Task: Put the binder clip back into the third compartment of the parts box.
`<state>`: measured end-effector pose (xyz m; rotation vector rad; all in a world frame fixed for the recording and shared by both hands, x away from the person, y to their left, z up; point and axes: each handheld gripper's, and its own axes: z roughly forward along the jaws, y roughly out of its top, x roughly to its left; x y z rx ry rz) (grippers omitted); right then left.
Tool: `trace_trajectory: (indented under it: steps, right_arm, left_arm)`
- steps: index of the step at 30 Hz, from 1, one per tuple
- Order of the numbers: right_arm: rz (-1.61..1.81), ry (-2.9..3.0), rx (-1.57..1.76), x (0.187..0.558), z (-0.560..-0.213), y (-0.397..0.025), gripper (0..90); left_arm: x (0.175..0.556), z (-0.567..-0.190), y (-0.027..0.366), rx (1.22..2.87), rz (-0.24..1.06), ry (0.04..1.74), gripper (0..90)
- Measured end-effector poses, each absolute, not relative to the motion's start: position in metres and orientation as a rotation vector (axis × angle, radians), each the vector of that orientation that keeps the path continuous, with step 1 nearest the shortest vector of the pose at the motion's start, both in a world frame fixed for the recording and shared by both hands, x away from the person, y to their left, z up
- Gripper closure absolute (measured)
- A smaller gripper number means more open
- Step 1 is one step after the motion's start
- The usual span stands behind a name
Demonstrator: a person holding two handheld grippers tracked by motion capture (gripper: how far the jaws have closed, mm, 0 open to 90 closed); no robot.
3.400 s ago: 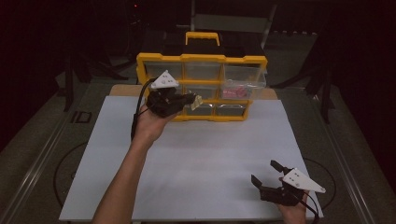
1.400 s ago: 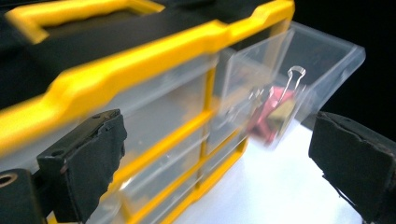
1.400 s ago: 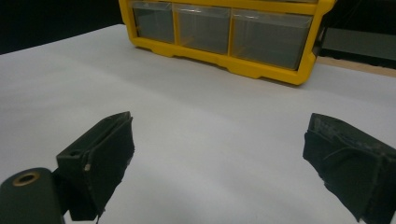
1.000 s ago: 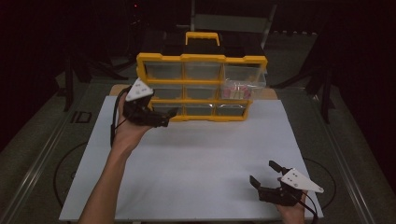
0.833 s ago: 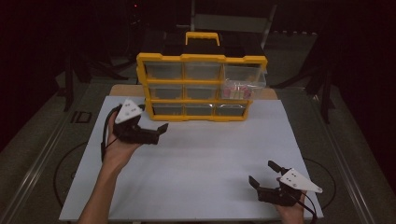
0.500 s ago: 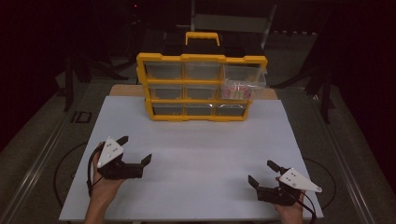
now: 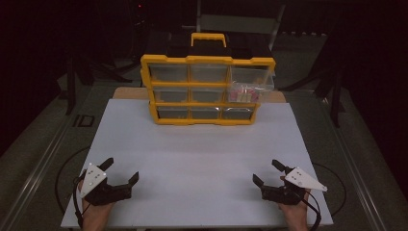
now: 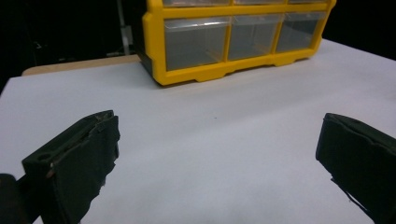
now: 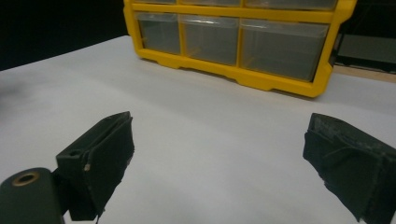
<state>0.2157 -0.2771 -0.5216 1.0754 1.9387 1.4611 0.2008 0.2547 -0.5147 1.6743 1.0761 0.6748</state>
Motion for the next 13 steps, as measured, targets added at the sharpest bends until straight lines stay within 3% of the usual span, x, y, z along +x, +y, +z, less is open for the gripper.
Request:
trace_trajectory:
  steps: [13]
  right_arm:
    - [1.43, 1.959, 1.074, 0.2233, -0.5261, -0.2743, 8.4]
  left_arm:
    - [0.2031, -0.5245, 0.2598, 1.678, 0.635, 1.136, 0.1]
